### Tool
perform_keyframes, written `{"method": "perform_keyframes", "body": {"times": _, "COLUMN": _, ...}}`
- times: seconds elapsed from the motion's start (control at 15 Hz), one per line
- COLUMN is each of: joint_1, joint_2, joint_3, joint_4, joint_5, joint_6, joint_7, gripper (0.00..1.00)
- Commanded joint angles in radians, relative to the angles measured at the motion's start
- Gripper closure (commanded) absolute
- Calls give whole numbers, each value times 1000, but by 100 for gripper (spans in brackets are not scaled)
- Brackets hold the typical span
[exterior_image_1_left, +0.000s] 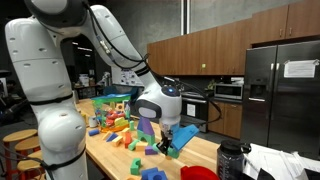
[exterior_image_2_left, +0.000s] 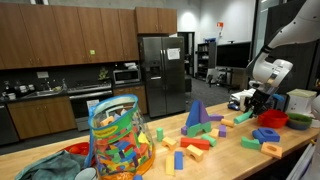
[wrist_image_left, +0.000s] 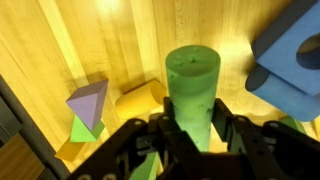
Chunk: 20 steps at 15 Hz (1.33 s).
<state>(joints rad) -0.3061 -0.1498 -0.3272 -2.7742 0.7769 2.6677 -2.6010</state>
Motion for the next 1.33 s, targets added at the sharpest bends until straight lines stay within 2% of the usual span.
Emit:
{"method": "perform_keyframes", "body": {"times": 0.0, "joint_1": 100, "joint_2": -27, "joint_3": -77, "joint_4": 2, "joint_5": -72, "joint_6": 71, "joint_7": 0, "gripper": 84}}
{"method": "perform_keyframes", "body": {"times": 0.27, "joint_1": 204, "joint_2": -21, "joint_3": -145, "joint_4": -6, "joint_5": -139, "joint_6": 144, "joint_7": 0, "gripper": 84}}
{"method": "perform_keyframes", "body": {"times": 0.53, "joint_1": 250, "joint_2": 57, "joint_3": -178, "joint_4": 1, "joint_5": -216, "joint_6": 183, "joint_7": 0, "gripper": 84}}
{"method": "perform_keyframes", "body": {"times": 0.93, "joint_1": 234, "joint_2": 175, "joint_3": -182, "joint_4": -3, "joint_5": -304, "joint_6": 186, "joint_7": 0, "gripper": 84}}
{"method": "perform_keyframes", "body": {"times": 1.27, "joint_1": 205, "joint_2": 204, "joint_3": -163, "joint_4": -3, "joint_5": -306, "joint_6": 150, "joint_7": 0, "gripper": 84}}
